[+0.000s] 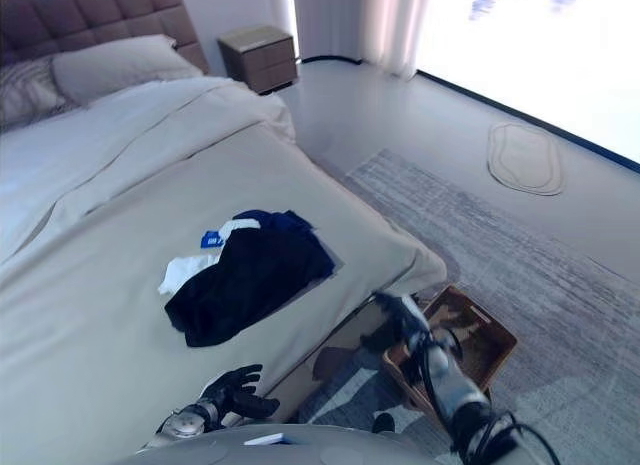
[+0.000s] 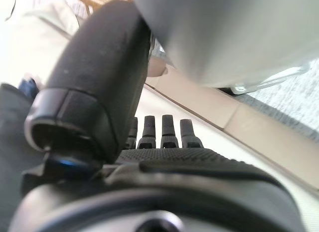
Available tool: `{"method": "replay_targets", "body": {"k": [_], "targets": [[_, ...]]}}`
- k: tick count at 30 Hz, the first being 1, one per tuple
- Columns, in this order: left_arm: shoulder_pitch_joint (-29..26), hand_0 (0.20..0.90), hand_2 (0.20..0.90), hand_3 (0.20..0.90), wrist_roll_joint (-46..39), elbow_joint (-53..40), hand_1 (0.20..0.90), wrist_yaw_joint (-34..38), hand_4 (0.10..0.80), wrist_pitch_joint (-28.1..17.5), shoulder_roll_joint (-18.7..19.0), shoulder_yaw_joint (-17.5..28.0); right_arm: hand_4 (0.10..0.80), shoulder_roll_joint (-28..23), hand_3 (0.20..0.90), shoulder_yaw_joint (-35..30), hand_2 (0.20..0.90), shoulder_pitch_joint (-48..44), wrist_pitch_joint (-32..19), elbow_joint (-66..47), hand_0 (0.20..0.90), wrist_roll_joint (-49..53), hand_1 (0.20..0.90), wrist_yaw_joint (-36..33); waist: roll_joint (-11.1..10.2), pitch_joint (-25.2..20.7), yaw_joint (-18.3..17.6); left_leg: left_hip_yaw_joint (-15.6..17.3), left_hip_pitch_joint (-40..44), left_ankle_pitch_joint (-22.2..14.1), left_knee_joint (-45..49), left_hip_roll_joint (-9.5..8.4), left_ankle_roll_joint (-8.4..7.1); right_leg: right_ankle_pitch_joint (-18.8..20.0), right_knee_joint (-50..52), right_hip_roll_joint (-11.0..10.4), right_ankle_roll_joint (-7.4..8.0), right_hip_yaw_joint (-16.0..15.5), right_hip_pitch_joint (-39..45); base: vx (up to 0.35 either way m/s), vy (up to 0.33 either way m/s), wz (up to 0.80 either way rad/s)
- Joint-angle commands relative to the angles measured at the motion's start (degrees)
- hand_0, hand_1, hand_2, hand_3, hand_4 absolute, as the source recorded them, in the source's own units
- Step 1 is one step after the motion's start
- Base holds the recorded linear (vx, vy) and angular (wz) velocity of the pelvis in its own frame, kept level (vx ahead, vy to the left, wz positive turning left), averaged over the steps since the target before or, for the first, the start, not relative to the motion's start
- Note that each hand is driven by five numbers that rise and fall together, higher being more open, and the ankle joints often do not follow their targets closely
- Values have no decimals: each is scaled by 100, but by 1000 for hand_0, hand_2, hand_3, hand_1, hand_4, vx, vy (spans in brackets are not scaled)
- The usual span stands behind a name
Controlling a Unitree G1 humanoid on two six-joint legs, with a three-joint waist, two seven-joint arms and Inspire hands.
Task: Pick up the clothes from the bed and place them into the basket
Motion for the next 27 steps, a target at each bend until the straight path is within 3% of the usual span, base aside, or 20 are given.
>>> {"method": "replay_targets", "body": {"k": [1,7,11,15,20,23,25,26,27], "targets": [[-314,900,900,900,128,69,900,175,800,168,183,-426,800,-173,900,353,900,-1875,80,-816,900,-825,900,-322,-374,732,499,-231,-186,-646,631,-472,477,-193,671,-205,104,10,-74,-38,-7,45],[-680,900,900,900,-9,-157,900,249,800,298,715,-401,800,-121,900,692,900,-3328,469,49,900,-853,900,-454,-664,1264,1108,-574,-855,-677,1099,-502,486,-95,813,-312,227,-294,-292,-59,-83,43],[-839,900,900,900,7,-216,900,297,800,267,923,-455,800,26,900,782,900,-4030,467,942,900,-746,900,-465,-703,1557,1426,-765,-1252,-661,1318,-520,465,-60,884,-347,224,-464,-420,-58,-46,38],[-1086,900,900,900,-404,-385,900,303,800,98,1058,-533,800,71,900,952,900,-4868,425,1969,900,-825,900,-437,-626,1902,1776,-985,-1809,-475,1321,-576,407,-30,774,-318,232,-699,-627,-142,22,23],[-1153,900,900,900,-533,-727,900,271,800,-12,1039,-547,800,-111,900,1039,900,-5557,690,2403,900,-692,900,-287,-500,2321,2071,-1175,-2280,-356,1404,-642,287,-19,821,-327,229,-1034,-918,-82,69,32],[-1087,900,900,900,-725,-909,900,269,800,-64,980,-549,800,-86,900,1065,900,-5782,988,2598,900,-733,900,-175,-463,2341,2127,-1241,-2776,-375,1662,-665,270,-11,1086,-420,201,-1273,-1387,-21,96,24],[-998,900,900,900,-789,-1016,900,286,800,-97,964,-583,800,-53,900,1114,900,-5913,1096,2731,900,-736,900,-114,-419,2341,2189,-1296,-3009,-597,1909,-617,255,-130,1409,-448,233,-1356,-1694,27,51,12],[-946,900,900,900,-787,-1068,900,289,800,-113,968,-562,350,-44,450,1132,514,-5977,1118,2777,514,-661,514,-121,-416,2341,2213,-1336,-3181,-625,2039,-629,265,-139,1526,-463,240,-1419,-1855,-35,64,5],[-926,900,900,900,-798,-1078,900,300,800,-139,971,-571,100,-24,200,1136,300,-6007,1125,2794,300,-624,300,-141,-409,2341,2222,-1354,-3260,-635,2096,-634,270,-147,1588,-470,239,-1436,-1934,-40,58,3]]}}
